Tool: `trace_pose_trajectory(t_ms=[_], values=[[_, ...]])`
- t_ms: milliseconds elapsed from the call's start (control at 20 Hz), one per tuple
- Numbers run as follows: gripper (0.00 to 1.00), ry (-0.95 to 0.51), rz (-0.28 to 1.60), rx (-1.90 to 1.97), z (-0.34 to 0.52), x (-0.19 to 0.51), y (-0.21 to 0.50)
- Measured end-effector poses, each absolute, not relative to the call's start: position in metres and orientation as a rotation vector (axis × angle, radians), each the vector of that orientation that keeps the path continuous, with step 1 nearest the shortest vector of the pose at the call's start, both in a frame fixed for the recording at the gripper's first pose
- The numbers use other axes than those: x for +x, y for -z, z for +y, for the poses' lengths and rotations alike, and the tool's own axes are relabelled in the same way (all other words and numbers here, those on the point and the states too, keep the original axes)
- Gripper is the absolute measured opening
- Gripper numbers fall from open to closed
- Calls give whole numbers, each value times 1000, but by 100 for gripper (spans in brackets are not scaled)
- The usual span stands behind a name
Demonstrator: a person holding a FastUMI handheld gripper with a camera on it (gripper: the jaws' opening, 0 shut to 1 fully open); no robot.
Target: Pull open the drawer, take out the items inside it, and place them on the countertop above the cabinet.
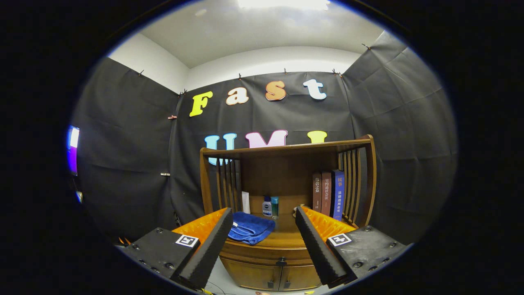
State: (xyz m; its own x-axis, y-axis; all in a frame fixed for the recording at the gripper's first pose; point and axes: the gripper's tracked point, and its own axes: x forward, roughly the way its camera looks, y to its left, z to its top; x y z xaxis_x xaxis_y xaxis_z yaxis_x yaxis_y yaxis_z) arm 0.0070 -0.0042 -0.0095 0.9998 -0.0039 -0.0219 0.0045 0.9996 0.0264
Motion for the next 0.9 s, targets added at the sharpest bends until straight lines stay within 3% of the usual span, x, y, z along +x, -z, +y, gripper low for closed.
trace_pose_trajectory(t_ms=[900], values=[[99,46,50,-2,-6,5,6]])
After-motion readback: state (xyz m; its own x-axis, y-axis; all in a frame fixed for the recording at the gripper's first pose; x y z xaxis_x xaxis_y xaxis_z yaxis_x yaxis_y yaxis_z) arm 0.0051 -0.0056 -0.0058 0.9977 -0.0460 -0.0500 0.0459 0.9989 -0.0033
